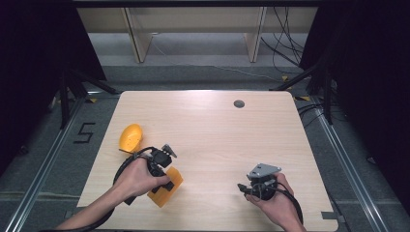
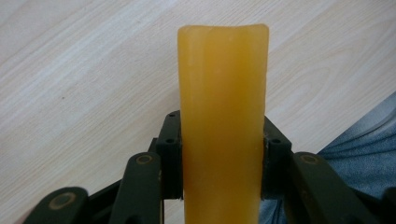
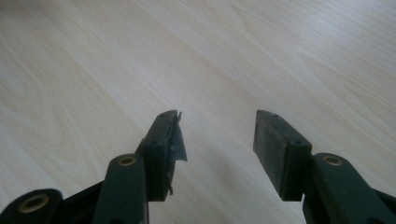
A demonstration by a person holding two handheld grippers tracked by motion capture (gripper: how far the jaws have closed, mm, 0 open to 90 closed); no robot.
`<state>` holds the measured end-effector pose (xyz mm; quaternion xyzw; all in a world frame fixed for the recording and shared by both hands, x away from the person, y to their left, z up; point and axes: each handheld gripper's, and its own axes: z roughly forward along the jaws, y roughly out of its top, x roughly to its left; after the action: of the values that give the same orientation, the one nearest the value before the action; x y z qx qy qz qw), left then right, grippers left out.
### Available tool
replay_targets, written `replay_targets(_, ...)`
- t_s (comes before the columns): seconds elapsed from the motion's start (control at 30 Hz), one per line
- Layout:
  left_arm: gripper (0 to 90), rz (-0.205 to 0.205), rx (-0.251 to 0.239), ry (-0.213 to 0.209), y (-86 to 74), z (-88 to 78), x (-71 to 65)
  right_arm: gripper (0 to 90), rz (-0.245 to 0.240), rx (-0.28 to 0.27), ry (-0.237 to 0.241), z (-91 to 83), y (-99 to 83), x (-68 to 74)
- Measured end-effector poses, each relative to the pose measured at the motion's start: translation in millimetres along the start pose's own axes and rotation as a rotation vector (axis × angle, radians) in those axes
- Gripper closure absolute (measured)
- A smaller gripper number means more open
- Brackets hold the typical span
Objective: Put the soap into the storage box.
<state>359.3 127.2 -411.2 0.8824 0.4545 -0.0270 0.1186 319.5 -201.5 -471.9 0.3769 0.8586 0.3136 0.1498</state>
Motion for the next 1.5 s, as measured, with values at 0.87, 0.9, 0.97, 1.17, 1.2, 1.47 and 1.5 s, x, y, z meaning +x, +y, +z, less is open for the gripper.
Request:
replay_targets(0.87, 60.4, -0.050, -0.016, 0.003, -7.2, -7.8, 17.7, 50.1, -0.011, -0.002, 0.002, 1.4, -0.5, -0.7)
replay_targets(0.9, 60.4, -0.049, -0.019, 0.003, -7.4, -8.4, 18.6, 50.1, -0.005, -0.006, 0.002, 1.5, -0.5, -0.3)
replay_targets(0.97, 60.4, -0.060, -0.029, 0.001, -7.7, -9.2, 19.6, 50.1, 0.010, -0.006, 0.002, 1.8, -0.9, 1.3)
replay_targets(1.17, 60.4, -0.070, -0.029, 0.002, -8.8, -11.0, 24.9, 50.1, -0.011, -0.006, -0.001, 1.5, -0.6, -0.5)
replay_targets(1.2, 60.4, -0.072, -0.032, 0.002, -9.2, -10.9, 25.8, 50.1, -0.012, -0.003, -0.001, 1.4, -0.6, -0.6)
replay_targets(1.47, 60.4, -0.092, -0.043, 0.007, -10.2, -12.1, 31.5, 50.0, 0.001, -0.003, 0.001, 0.4, -0.1, -0.2)
replay_targets(1.5, 60.4, -0.091, -0.038, 0.008, -10.2, -13.0, 32.6, 50.0, 0.001, -0.003, 0.001, 0.4, -0.2, -0.2)
